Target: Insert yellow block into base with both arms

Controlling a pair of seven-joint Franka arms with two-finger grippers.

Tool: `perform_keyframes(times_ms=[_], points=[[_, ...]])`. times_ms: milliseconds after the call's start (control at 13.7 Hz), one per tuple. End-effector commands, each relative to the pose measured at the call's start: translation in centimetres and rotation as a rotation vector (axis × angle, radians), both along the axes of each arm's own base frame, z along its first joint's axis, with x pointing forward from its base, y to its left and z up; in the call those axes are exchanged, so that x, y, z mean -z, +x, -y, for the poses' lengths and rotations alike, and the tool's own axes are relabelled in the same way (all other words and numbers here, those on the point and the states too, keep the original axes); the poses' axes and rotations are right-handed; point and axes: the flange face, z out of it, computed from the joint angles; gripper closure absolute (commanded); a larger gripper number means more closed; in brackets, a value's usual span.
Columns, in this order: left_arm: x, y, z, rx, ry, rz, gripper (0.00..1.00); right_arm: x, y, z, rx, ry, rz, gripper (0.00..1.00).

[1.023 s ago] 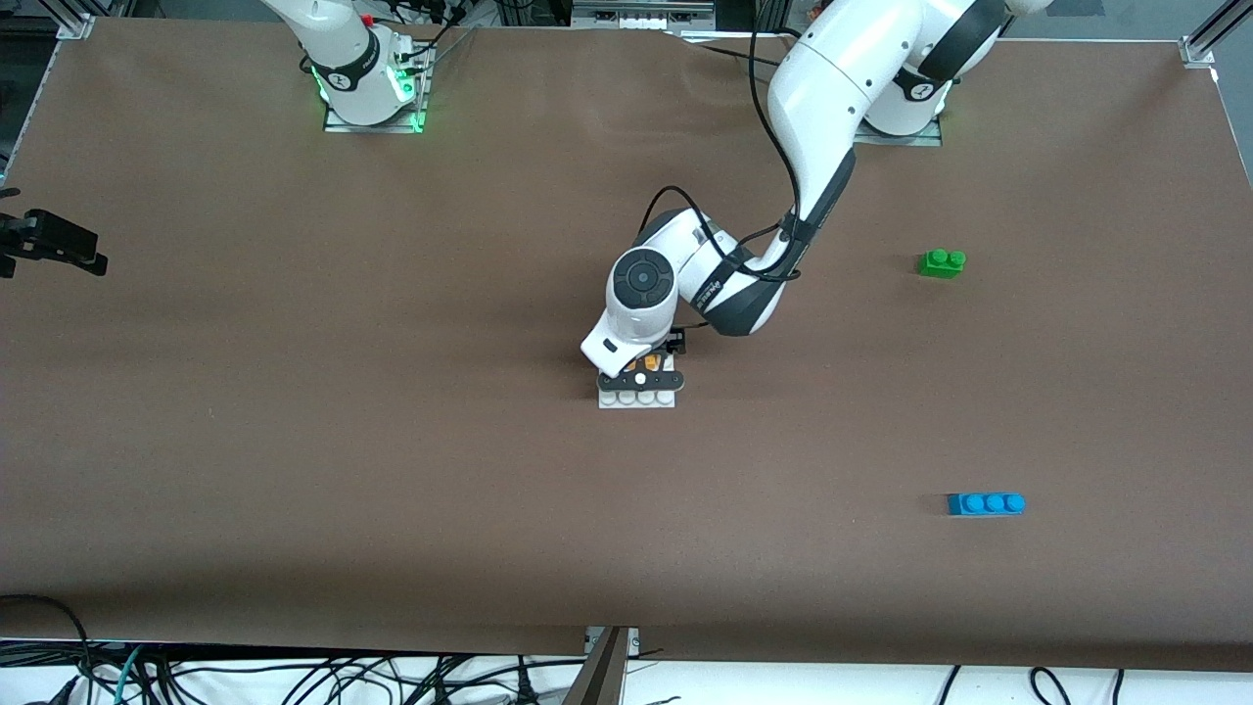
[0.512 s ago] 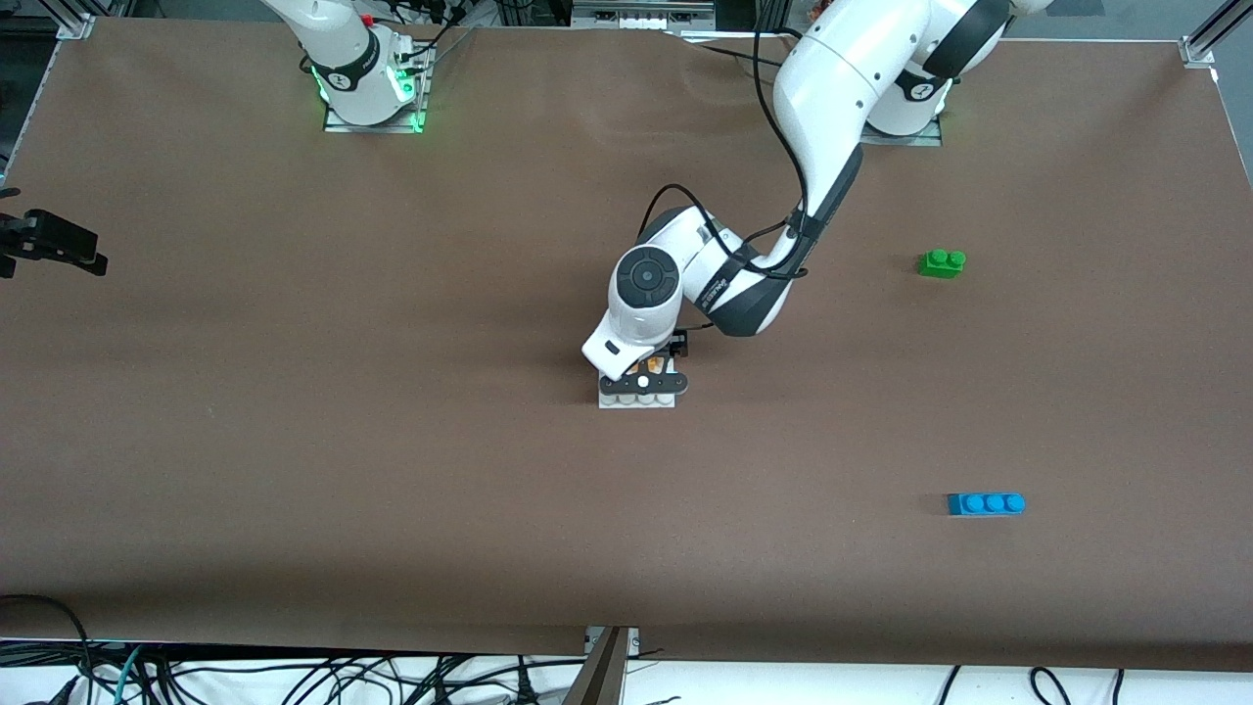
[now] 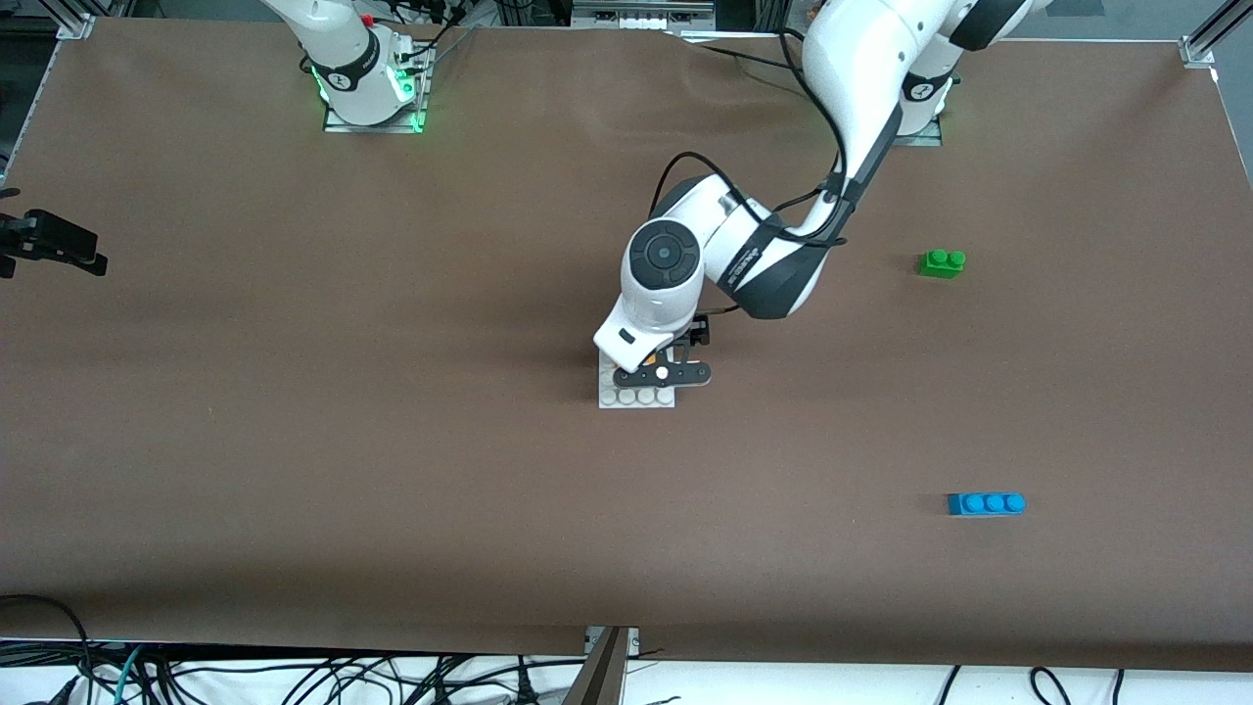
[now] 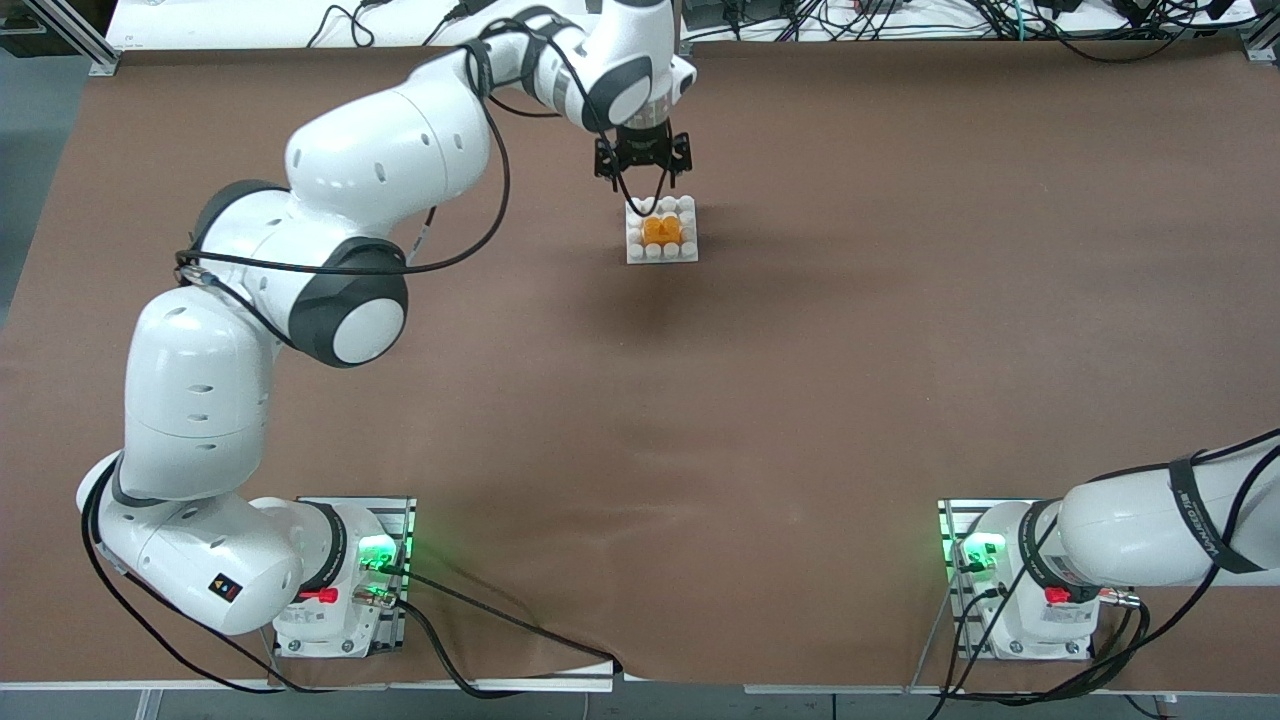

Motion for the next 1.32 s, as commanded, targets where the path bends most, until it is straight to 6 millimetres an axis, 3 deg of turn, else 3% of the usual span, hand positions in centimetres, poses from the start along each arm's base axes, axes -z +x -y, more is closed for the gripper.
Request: perform_keyframes(times_ms=[0,146,365,585,804,877,1243], points=[[-6.2,0.2,-3.2,-0.009,0.032,-0.009,0.0,-0.1,-0.1,0.1,-0.011,-0.008,0.005,0.0],[-7.5,0.8,-4.8,0.036,0.036,-0.002,0.0,-0.1,-0.1,0.1,-0.011,-0.008,0.005,0.0],[-10.9,2.8,-9.6,0.054,0.024,-0.003,0.0,-0.1,-0.1,0.1,-0.011,-0.008,0.005,0.0],[-16.6,3.0,-15.8,0.076,0.036,-0.027,0.0,-0.1,-0.1,0.0,-0.013,-0.008,0.005,0.0],[-21.1,1.6,-20.2,0.048,0.062,-0.046,0.0,-0.1,-0.1,0.0,-0.011,-0.008,0.005,0.0],[-22.3,1.2,-22.5,0.04,0.06,-0.042,0.0,-0.1,-0.1,0.0,-0.011,-0.008,0.005,0.0],[-26.7,-3.1,-31.8,0.114,0.001,-0.028,0.0,-0.1,-0.1,0.0,-0.011,-0.007,0.006,0.0]])
